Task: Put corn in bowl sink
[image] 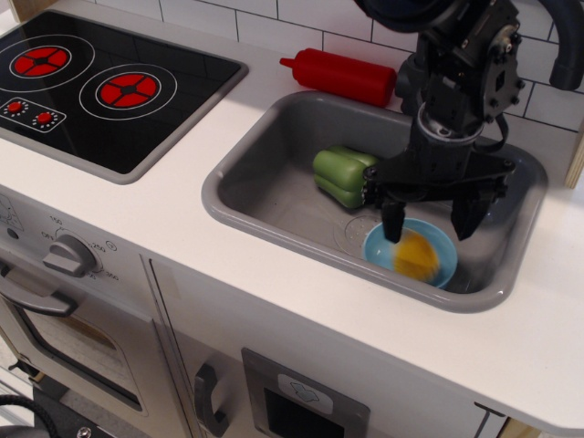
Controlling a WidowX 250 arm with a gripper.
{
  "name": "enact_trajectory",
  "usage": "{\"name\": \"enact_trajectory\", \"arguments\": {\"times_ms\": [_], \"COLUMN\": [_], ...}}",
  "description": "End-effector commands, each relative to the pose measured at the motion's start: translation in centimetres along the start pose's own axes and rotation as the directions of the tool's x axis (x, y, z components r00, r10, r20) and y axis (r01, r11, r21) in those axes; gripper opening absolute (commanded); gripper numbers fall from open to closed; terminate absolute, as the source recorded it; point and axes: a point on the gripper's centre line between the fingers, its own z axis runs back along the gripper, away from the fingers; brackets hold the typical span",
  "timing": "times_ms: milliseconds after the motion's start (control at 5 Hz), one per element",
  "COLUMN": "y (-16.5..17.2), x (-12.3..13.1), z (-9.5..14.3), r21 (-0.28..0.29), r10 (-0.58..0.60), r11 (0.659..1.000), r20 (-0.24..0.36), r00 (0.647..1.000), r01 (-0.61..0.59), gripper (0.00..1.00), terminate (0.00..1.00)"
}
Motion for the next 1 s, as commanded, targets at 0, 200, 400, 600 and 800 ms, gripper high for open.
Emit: {"name": "enact_trajectory", "arguments": {"times_ms": [0, 200, 400, 600, 800], "y": [-0.72, -0.82, -0.82, -0.82, -0.82], "x": [1.03, 1.25, 1.25, 1.25, 1.25], "z": [1.7, 2.46, 2.46, 2.46, 2.46], "r21": [-0.035, -0.044, -0.044, -0.044, -0.044], "r10": [0.032, 0.035, 0.035, 0.035, 0.035], "r11": [0.999, 0.998, 0.998, 0.998, 0.998], "r20": [0.006, -0.005, -0.005, -0.005, -0.005], "r00": [0.999, 0.999, 0.999, 0.999, 0.999], "r01": [-0.032, -0.035, -0.035, -0.035, -0.035], "gripper": [1.0, 1.0, 1.0, 1.0, 1.0], "terminate": [0.0, 0.0, 0.0, 0.0, 1.0]}}
